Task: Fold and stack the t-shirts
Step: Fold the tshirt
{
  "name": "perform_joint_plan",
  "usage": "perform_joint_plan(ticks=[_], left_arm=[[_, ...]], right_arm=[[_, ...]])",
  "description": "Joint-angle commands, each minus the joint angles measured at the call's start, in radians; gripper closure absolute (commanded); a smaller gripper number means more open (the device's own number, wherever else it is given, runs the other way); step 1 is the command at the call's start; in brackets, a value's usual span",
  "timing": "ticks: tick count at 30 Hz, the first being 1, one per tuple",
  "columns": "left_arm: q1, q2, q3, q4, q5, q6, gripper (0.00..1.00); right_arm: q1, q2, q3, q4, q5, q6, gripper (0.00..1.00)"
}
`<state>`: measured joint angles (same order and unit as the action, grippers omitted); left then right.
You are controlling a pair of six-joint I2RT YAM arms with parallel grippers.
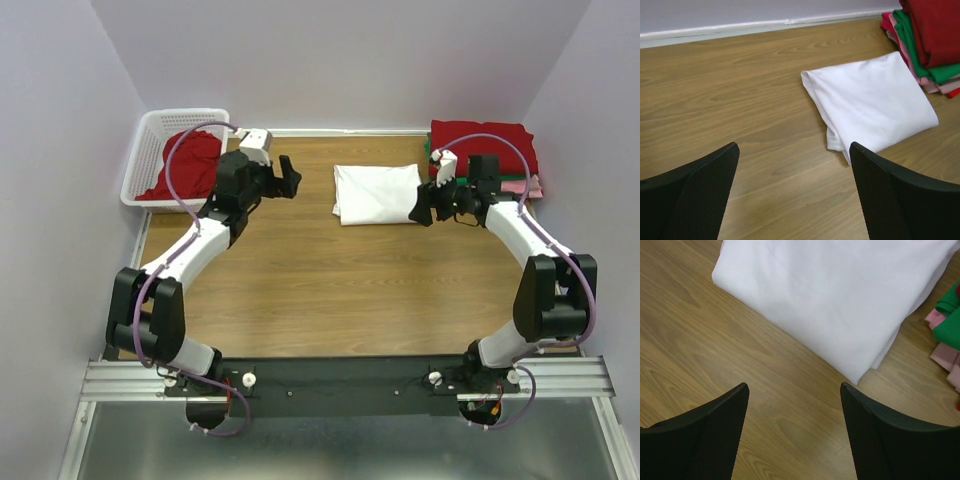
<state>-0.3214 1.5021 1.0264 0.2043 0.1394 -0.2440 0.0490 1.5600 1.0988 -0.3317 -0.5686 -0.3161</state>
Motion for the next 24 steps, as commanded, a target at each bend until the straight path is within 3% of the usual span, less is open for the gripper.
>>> perform_joint_plan(ticks=[1,2,6,8,24], left_arm=[[0.097,0.012,-0.08,0.078,0.153,-0.07,0.02],[0.12,0.044,-0.084,0.102,0.202,-0.092,0.02],[0.125,0.142,-0.057,0.115,0.392,-0.141,0.21],[0.119,0.181,-0.055,0.116,0.414,-0.169,0.24],[0.019,0.309,0.021,0.02,0.223,-0.173,0.25]], right_arm=[[-0.018,0.015,-0.016,0.008,-0.057,0.023,0.2],[-0.026,0.014,-0.022,0.011,-0.069,0.02,0.2],[-0.044,-0.003,-0.051,0.016,-0.115,0.002,0.2],[-0.077,-0.009,-0.066,0.016,-0.151,-0.005,0.2],[-0.149,-0.021,-0.1,0.016,-0.251,-0.021,0.2]])
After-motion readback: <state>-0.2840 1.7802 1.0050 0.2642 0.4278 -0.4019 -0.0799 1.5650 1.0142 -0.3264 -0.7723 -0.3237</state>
